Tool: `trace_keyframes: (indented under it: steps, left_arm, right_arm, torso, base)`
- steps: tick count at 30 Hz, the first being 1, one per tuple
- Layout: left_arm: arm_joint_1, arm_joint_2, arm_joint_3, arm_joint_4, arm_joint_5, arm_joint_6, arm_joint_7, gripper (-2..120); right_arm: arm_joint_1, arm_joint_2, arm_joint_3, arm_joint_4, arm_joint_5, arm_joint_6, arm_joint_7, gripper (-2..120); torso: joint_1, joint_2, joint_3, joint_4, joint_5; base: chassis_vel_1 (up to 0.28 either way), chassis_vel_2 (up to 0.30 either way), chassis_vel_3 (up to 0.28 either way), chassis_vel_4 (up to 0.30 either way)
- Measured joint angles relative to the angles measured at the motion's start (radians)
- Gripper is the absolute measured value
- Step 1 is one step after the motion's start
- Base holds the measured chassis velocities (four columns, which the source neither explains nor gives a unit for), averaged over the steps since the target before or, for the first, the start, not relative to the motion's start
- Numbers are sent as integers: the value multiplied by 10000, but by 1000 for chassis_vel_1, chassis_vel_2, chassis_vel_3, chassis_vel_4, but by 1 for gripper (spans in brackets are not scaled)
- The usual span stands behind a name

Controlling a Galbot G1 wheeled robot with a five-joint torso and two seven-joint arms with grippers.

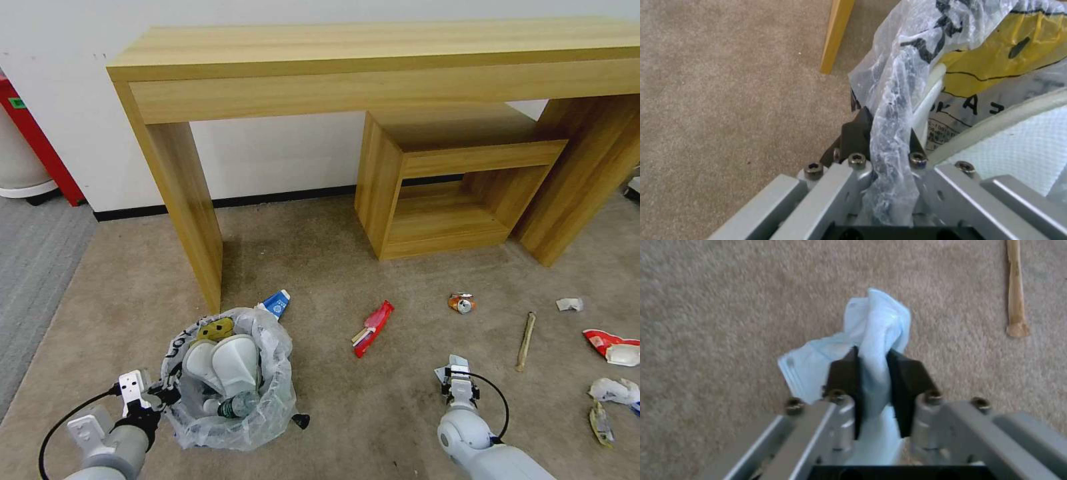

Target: Pick up the trash bin and place the garbage on the floor into it.

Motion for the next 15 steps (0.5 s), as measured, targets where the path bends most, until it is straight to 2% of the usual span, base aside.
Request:
trace_keyframes:
  steps: [1, 4, 9, 11, 12, 14, 15]
  left_arm:
    - [0, 0, 0, 0, 0, 0, 0, 1]
    - [49, -23, -9, -32, 23, -8, 1, 1]
    - [102, -54, -18, -35, 77, -36, 17, 1]
    - [134, -76, -26, -36, 117, -46, 33, 1]
    - [134, -76, -26, -36, 117, -46, 33, 1]
    - [170, -112, -28, -81, 153, -46, 40, 1]
    - [170, -112, -28, -81, 153, -46, 40, 1]
  right_arm:
    - [0, 0, 0, 0, 0, 0, 0, 16]
    - [-95, -64, 36, 142, -98, 206, -82, 0]
    - [-222, -222, 123, 639, -517, 1134, -684, 0]
    - [-267, -398, 181, 1277, -871, 2091, -1354, 0]
    - [-267, -398, 181, 1277, -871, 2091, -1354, 0]
    - [-269, -629, 215, 2196, -1035, 2961, -2159, 0]
    - [-269, -629, 215, 2196, -1035, 2961, -2159, 0]
  torso:
    - [0, 0, 0, 0, 0]
    - [0, 0, 0, 0, 1]
    - [0, 0, 0, -1, 0]
    - [0, 0, 0, 0, 1]
    - [0, 0, 0, 0, 1]
    - [0, -1, 0, 0, 0]
    - [0, -1, 0, 0, 0]
  base:
    - [0, 0, 0, 0]
    - [0, 0, 0, 0]
    - [0, 0, 0, 0]
    - [0, 0, 0, 0]
    - [0, 0, 0, 0]
    - [0, 0, 0, 0]
    - [0, 0, 0, 0]
